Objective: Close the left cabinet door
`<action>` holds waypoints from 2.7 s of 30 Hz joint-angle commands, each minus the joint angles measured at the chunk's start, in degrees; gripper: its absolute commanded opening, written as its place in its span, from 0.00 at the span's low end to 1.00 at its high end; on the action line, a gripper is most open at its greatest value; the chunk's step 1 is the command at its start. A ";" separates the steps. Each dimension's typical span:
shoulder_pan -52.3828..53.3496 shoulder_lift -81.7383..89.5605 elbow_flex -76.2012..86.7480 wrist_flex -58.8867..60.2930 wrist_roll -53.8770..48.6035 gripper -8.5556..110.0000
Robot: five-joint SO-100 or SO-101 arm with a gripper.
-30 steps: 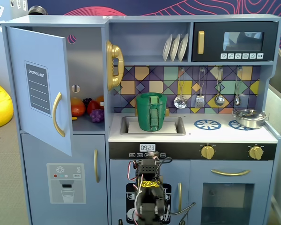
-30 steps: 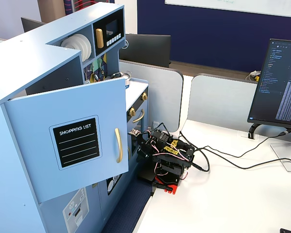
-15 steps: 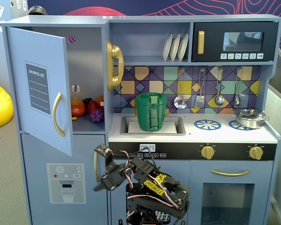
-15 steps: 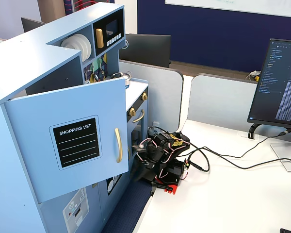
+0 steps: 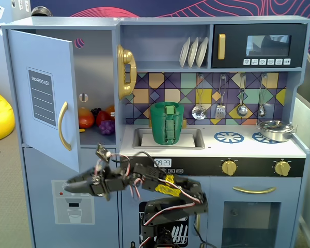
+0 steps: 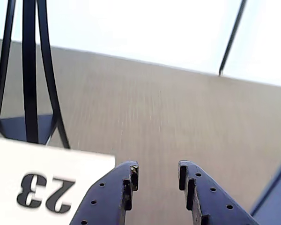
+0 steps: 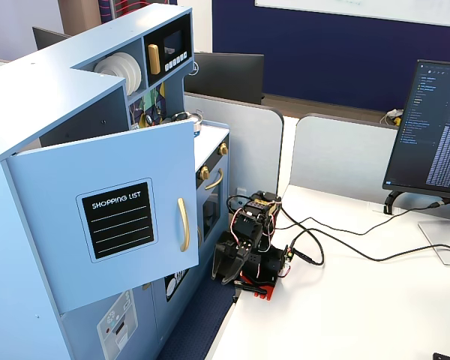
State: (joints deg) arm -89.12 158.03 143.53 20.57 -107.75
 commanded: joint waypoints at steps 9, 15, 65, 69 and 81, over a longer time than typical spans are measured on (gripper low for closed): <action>-4.13 -30.23 -28.92 -11.25 -6.86 0.07; -1.05 -37.18 -34.89 -13.01 -8.00 0.07; 47.90 5.01 -2.37 10.55 -1.32 0.07; 62.84 8.79 -0.70 26.89 4.31 0.07; 92.02 18.11 18.54 53.88 7.73 0.07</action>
State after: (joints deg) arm -2.55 172.71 159.35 69.61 -102.39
